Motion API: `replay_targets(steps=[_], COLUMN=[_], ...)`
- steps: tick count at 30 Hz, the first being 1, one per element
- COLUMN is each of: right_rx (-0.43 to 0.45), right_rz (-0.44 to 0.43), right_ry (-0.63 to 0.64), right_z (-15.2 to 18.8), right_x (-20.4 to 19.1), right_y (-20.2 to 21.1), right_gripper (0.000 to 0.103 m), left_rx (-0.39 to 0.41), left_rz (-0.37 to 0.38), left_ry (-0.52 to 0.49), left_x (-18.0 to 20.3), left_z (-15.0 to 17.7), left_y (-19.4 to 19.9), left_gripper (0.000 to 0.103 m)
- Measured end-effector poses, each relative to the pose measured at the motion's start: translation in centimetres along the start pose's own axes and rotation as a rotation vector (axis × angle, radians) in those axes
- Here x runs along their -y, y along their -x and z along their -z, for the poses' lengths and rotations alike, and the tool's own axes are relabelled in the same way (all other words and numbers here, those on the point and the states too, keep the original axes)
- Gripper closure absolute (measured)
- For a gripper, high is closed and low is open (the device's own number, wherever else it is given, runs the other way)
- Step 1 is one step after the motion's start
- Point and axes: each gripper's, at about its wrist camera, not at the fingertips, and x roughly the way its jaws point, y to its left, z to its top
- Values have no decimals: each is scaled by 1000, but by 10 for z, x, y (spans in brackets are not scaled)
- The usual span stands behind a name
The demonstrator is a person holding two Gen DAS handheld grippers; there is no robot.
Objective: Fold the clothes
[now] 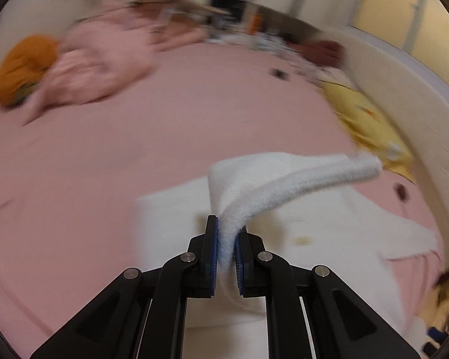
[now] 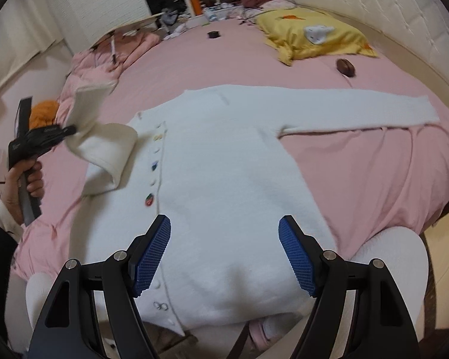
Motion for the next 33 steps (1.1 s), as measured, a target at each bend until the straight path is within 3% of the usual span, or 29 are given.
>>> replay_targets(steps=[7,11,14,17,20,24,26,27,28,29,30,31,33], right_rx=[-2,-27,-39,-59,-70,-81,-81,-80,-79,-76,-71,-66,-67], right_rz=[27,33,33,28,39,50,56,62,69,83,103,116,141], right_ry=[108,165,198,234,260,269,269,268,269,269,265,256,238], right_z=[2,5,9,17,21,23,23,23,22,21,19,17,14], right_x=[-55,-83,-102,-119,-132,-138,-140,-139,-138,-135,-132,-128,-120], right_y=[8,5,3,1,0,-2,-1,-2,-3,-4,-7,-10,-21], right_gripper=[28,28,28,28,28,28,28,28,28,28,28,28,28], left_rx=[101,165,148,80,23,29,31,15,-12,-38,-55,-32,74], left_rz=[-204,-337,-411,-414,-416,-446,-464,-514,-605,-697,-770,-782,-714], left_ry=[201,316,400,483,485,505,534,551,579,605,656,727,797], left_x=[-167,-251,-307,-348,-359,-359,-363,-365,-367,-369,-372,-376,-368], left_z=[20,47,81,119,143,159,158,156,153,151,149,146,134], left_y=[50,85,94,79,59,48,48,51,58,65,74,88,113], left_gripper=[93,93,94,94,94,90,77,71,54,43,44,44,44])
